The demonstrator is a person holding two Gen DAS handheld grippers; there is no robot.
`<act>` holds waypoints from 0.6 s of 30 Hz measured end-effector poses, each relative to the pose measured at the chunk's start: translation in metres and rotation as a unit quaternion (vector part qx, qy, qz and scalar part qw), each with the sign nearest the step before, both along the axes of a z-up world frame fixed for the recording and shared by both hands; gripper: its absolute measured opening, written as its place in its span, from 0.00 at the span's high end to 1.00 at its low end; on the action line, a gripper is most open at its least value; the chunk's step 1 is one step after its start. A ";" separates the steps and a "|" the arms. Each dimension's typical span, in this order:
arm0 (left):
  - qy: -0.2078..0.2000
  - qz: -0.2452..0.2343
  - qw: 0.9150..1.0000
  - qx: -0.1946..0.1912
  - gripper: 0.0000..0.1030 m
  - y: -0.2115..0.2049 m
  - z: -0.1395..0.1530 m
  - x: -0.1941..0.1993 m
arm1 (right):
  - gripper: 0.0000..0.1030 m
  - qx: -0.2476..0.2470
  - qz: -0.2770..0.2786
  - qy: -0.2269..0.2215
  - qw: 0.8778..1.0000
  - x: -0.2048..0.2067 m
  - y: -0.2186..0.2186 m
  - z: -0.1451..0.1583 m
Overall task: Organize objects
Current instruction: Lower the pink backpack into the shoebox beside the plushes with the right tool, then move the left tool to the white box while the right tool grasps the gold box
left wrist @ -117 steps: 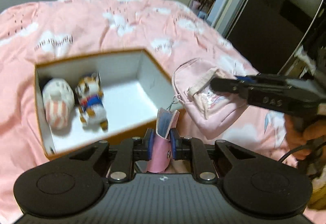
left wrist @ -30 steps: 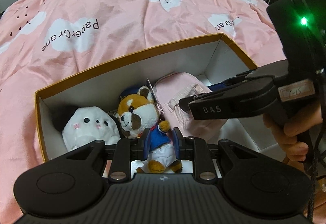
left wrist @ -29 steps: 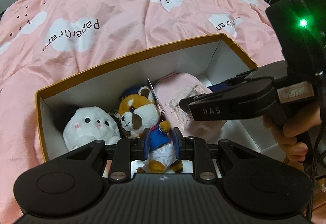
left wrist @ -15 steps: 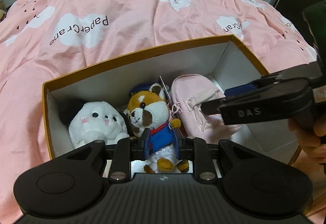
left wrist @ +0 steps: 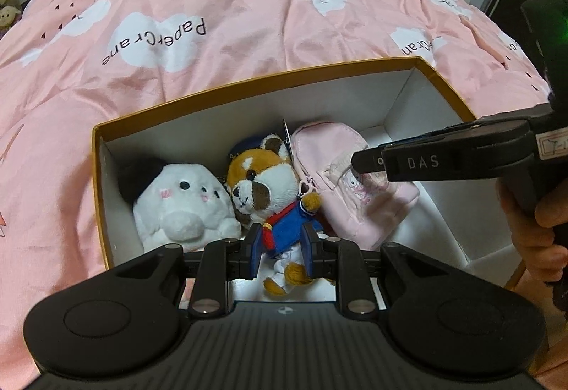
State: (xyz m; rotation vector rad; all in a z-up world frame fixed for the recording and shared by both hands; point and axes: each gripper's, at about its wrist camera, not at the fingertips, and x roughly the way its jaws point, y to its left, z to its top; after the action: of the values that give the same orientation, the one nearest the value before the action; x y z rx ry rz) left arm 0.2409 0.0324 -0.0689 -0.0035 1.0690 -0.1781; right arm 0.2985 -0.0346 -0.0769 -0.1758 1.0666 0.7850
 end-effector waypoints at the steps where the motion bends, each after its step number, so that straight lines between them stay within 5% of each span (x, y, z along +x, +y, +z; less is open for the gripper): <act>1: 0.001 0.002 1.000 -0.002 0.76 0.001 -0.001 0.001 | 0.74 0.001 -0.001 -0.002 1.000 0.000 0.002 -0.001; 10: 0.016 0.005 1.000 -0.004 0.76 0.000 -0.011 0.004 | 0.74 -0.029 -0.001 0.023 0.999 -0.002 0.008 -0.010; 18: -0.005 0.012 1.000 -0.013 0.76 0.002 0.000 -0.005 | 0.57 -0.020 -0.005 0.000 1.000 -0.002 -0.005 -0.001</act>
State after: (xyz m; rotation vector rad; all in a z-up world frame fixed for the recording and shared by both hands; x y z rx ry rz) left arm 0.2354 0.0342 -0.0693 -0.0390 1.0556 -0.1710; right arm 0.2966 -0.0397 -0.0779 -0.2050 1.0825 0.7542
